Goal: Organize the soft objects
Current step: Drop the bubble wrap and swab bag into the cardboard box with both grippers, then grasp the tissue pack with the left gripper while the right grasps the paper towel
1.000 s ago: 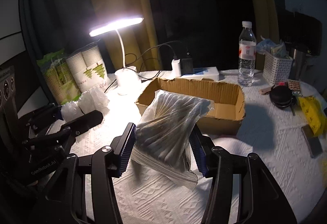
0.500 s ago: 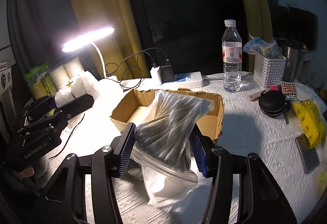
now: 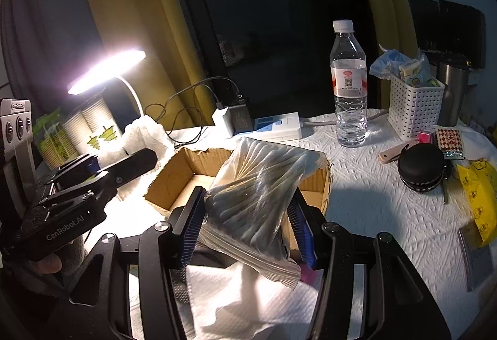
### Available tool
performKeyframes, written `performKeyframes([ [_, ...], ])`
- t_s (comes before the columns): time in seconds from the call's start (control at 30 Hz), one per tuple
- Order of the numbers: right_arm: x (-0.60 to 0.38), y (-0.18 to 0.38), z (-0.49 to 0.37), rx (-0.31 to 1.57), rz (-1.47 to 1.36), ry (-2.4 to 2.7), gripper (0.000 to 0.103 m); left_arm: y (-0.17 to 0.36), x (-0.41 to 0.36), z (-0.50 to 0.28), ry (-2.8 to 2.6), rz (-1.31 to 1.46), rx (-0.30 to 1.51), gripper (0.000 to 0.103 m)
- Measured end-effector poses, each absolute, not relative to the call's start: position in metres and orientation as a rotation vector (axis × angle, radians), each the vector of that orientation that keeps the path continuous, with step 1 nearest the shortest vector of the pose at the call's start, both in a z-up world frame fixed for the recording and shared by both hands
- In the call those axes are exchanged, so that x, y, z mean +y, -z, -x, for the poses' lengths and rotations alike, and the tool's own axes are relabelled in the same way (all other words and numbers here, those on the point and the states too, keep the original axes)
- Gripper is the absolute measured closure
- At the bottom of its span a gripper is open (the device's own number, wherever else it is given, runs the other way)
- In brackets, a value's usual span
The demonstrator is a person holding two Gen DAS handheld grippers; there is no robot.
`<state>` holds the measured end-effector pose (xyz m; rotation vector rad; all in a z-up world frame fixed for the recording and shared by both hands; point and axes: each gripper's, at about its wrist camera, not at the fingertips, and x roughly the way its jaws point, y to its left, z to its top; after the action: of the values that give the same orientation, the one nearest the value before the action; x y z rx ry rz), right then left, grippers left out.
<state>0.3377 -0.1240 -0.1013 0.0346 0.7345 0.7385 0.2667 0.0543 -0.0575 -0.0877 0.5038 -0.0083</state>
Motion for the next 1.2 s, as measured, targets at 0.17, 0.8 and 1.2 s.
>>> performKeyframes([
  [0.17, -0.119, 0.112, -0.353, 0.757, -0.036, -0.735, 0.047, 0.07, 0.058, -0.287, 0.036, 0.127, 0.544, 0.064],
  [0.8, -0.125, 0.116, -0.361, 0.745, -0.043, -0.665, 0.024, 0.075, 0.072, -0.278, 0.05, 0.2, 0.562, 0.02],
  [1.2, -0.133, 0.111, -0.316, 0.76, -0.011, -0.636, 0.024, 0.072, 0.073, -0.229, 0.052, 0.214, 0.544, 0.02],
])
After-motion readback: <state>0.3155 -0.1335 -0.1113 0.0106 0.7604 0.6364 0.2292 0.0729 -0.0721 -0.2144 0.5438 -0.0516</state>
